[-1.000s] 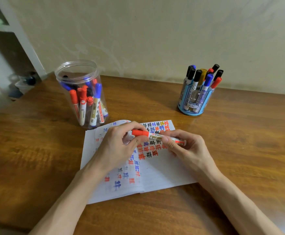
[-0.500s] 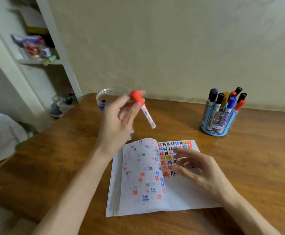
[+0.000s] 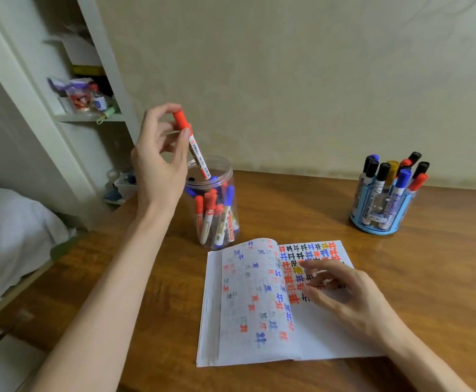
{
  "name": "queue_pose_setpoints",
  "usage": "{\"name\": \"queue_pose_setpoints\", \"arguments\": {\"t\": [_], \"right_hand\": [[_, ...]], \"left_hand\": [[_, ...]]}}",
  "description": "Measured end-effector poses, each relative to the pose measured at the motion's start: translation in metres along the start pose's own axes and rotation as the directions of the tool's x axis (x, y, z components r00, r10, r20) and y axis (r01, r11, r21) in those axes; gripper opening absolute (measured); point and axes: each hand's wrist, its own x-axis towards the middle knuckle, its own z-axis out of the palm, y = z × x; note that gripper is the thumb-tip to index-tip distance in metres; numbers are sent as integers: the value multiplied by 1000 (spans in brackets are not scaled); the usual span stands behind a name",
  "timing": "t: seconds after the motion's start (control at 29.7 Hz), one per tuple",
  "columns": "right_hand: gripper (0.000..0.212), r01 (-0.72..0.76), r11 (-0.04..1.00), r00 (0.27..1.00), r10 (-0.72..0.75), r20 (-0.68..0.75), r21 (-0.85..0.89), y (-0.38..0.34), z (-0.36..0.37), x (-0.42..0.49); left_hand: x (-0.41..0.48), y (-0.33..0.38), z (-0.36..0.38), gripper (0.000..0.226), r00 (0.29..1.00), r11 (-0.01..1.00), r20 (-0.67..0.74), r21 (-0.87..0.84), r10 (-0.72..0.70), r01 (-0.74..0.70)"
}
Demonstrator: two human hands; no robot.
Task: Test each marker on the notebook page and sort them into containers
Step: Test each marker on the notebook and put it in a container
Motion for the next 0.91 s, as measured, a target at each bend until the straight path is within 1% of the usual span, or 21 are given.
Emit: {"name": "queue_pose_setpoints", "arguments": {"t": [0.24,0.47,0.61,0.77,0.91], "right_hand": [[38,6,1000,1000,-6,12,-6,0,-1,2],[33,3,1000,1000,-3,-8,4,2,0,1],[31,14,1000,1000,-14,-14,8,4,0,0],[32,19,1000,1000,-19,1,-3,4,0,0],[33,16,1000,1000,-16,5,-4,4,0,-1]], "left_hand": [[-5,-18,4,33,993,985,100,168,-61,44],[-15,-29,8,33,975,977,164,177,-149,119],[-14,-30,10,29,970,965,138,198,-201,172],[-11,-28,9,29,972,958,135,243,-191,154],[-11,-27,9,28,977,948,154,303,-149,97]]}}
